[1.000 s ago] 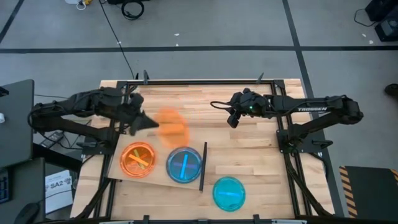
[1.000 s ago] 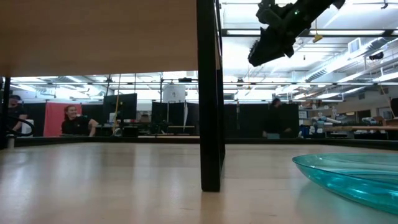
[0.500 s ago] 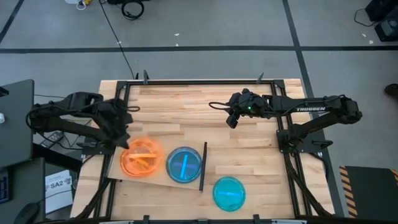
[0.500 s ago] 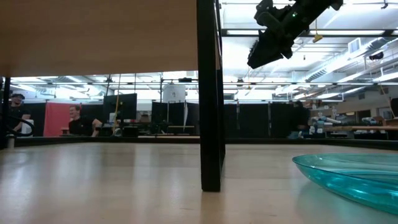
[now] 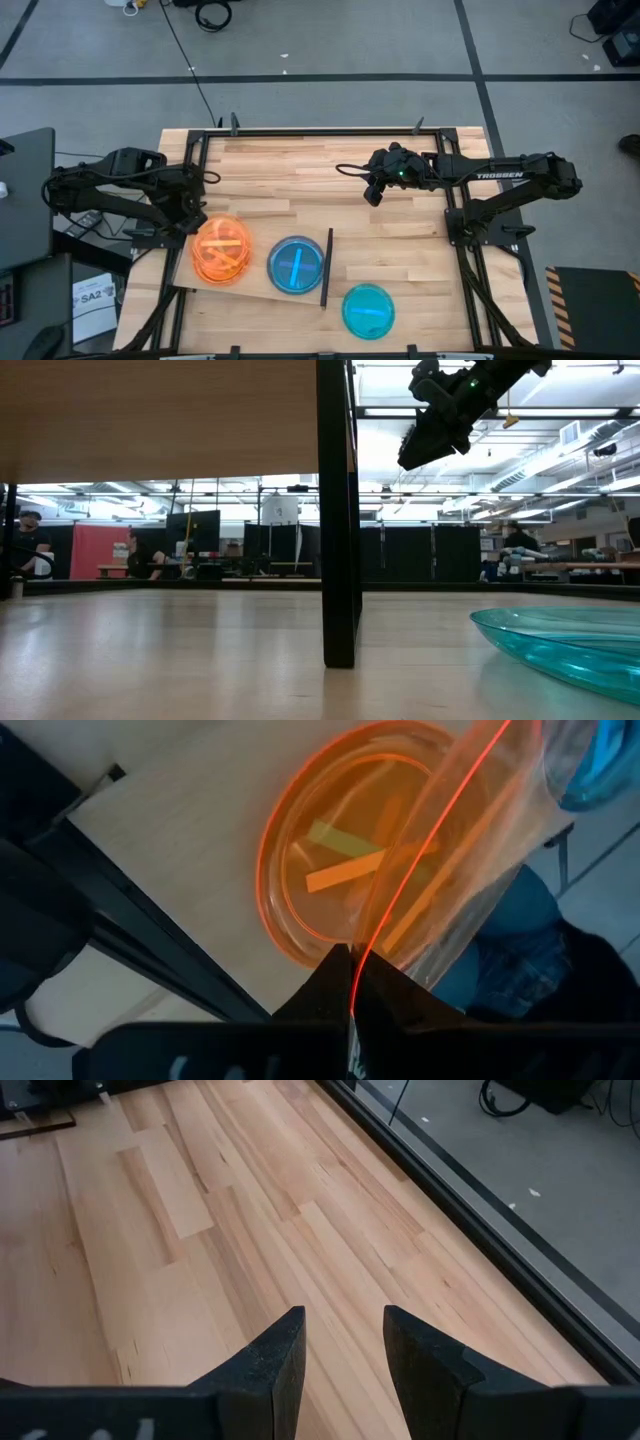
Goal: Place and stack plates onto a shelf
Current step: Stack the orange plate on top of the other orange plate on the shelf
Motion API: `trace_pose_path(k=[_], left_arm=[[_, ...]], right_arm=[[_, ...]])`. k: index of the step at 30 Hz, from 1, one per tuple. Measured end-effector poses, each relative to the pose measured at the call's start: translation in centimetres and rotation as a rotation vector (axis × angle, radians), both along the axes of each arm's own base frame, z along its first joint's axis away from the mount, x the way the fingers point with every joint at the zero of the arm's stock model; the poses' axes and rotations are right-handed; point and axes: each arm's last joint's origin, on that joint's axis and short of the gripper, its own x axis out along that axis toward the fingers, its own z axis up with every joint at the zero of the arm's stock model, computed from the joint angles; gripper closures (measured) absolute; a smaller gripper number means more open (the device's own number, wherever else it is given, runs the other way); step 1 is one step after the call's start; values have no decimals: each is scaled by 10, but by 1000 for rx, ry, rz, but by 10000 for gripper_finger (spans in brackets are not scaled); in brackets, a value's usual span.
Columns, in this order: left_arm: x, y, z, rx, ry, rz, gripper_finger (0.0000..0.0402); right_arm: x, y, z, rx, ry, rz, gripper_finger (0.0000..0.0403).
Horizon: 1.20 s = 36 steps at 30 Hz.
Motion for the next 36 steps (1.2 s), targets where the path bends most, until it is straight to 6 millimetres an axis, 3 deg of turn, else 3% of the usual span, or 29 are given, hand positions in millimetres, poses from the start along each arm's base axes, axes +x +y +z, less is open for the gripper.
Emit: trace_pose_path(k=[13,36], left_arm=[[3,-1,-1,-3,33,35,390],[33,-21,-14,-2,188,-74,390]], right_arm=[[0,0,0,2,-1,-2,260],[0,0,0,2,-5,-2,260]])
